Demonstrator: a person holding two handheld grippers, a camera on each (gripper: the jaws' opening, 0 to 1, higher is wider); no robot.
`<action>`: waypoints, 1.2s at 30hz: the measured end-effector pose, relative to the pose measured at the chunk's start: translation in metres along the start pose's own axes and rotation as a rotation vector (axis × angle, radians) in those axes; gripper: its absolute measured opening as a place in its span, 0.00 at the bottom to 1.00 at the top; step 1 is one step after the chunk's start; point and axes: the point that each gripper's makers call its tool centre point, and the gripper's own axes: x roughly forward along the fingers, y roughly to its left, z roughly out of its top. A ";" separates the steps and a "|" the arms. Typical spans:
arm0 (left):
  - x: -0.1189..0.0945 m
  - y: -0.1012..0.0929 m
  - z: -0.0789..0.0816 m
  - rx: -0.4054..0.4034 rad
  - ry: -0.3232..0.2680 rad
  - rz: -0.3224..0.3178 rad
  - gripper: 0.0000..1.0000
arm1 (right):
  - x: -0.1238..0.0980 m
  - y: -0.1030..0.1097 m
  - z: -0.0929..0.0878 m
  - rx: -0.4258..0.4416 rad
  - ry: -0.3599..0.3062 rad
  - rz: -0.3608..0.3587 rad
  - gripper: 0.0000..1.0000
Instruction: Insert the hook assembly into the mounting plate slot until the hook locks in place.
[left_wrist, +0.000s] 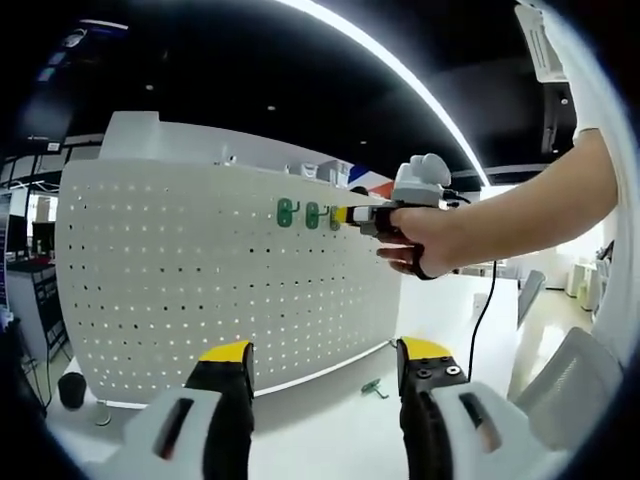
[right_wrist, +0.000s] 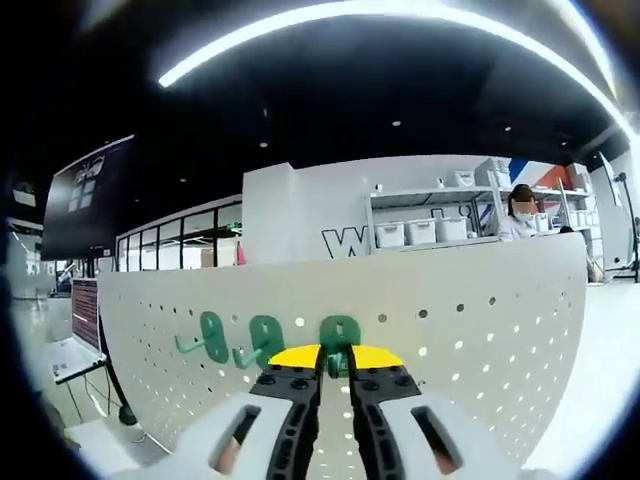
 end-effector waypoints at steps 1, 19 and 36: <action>0.000 0.000 0.000 -0.002 -0.001 0.000 0.59 | -0.001 -0.001 -0.003 0.001 0.005 0.002 0.18; 0.003 -0.006 -0.006 -0.007 0.016 -0.018 0.60 | -0.009 -0.006 -0.017 0.017 0.052 0.029 0.32; 0.006 -0.002 -0.007 -0.006 0.020 -0.019 0.61 | -0.019 0.023 -0.014 0.049 0.047 0.260 0.33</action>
